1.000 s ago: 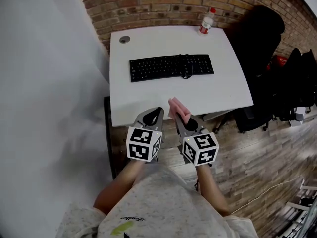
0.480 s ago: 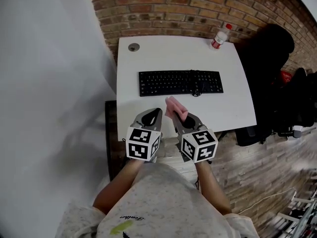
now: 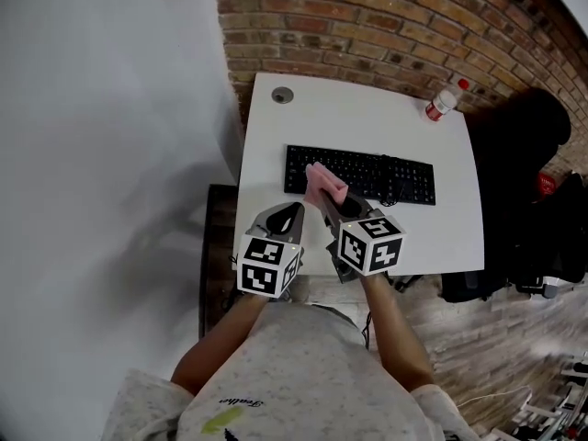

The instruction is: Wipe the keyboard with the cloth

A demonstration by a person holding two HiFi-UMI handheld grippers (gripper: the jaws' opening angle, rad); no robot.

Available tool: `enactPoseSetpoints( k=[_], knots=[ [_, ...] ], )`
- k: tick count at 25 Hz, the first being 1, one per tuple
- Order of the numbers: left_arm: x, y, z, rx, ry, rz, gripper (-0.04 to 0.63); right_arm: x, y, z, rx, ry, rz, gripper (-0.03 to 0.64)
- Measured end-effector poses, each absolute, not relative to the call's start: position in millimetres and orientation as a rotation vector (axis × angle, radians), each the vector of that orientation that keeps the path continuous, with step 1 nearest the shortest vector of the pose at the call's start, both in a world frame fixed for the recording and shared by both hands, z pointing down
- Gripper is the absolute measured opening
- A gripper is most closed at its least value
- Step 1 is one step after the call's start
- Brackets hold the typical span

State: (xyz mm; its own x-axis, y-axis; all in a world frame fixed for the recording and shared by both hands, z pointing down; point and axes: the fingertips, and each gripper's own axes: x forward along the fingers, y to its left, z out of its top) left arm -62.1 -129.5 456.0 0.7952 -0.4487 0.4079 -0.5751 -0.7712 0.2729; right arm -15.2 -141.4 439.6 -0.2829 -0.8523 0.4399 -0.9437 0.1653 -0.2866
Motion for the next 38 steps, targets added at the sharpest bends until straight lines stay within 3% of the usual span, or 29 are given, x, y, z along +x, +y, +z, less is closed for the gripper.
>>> enactPoseSetpoints(
  k=[25, 38],
  knots=[
    [-57, -174, 472, 2.376, -1.156, 0.403, -0.005, -17, -255, 510, 1.363, -2.374, 1.369, 0.025],
    [-51, -187, 478, 2.331, -1.205, 0.421, -0.005, 2, -264, 526, 1.401, -2.276, 1.418, 0.015]
  ],
)
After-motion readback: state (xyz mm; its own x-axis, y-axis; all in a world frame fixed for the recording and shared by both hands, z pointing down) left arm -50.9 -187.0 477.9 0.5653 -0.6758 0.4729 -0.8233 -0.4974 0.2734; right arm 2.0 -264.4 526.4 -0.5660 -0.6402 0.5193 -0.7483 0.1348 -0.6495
